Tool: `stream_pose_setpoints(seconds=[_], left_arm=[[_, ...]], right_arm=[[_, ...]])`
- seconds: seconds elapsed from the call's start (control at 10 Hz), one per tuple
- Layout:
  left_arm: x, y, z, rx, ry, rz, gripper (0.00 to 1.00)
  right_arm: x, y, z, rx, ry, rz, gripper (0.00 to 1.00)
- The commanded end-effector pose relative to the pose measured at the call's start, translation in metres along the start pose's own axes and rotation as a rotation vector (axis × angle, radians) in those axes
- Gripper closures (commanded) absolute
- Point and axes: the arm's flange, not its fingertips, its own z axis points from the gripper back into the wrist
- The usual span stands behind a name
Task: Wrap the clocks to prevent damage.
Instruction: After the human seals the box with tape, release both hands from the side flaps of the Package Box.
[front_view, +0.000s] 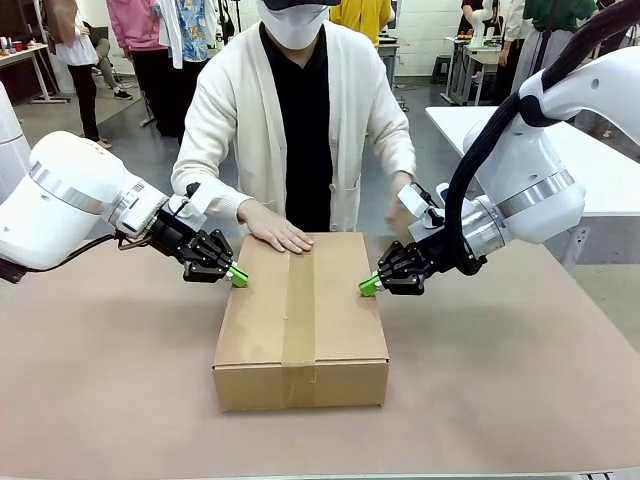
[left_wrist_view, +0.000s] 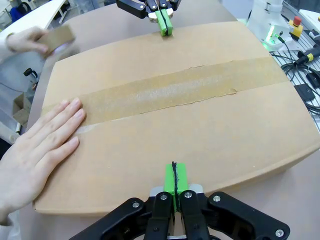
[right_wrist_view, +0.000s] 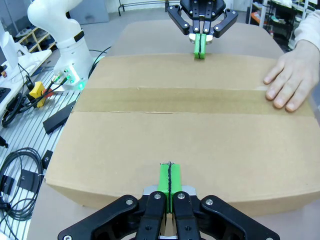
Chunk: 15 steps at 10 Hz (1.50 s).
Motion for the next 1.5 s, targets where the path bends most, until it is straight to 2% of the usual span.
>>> stream_pose_setpoints(seconds=[0.0, 1.4], left_arm=[[-0.0027, -0.0001, -0.0037, -0.001, 0.006, -0.011, 1.0], [-0.0027, -0.0001, -0.0037, -0.001, 0.006, -0.011, 1.0]], right_arm=[[-0.0024, -0.0001, -0.0016, -0.001, 0.005, -0.004, 0.99], [-0.0024, -0.0001, -0.0016, -0.001, 0.005, -0.004, 0.99]])
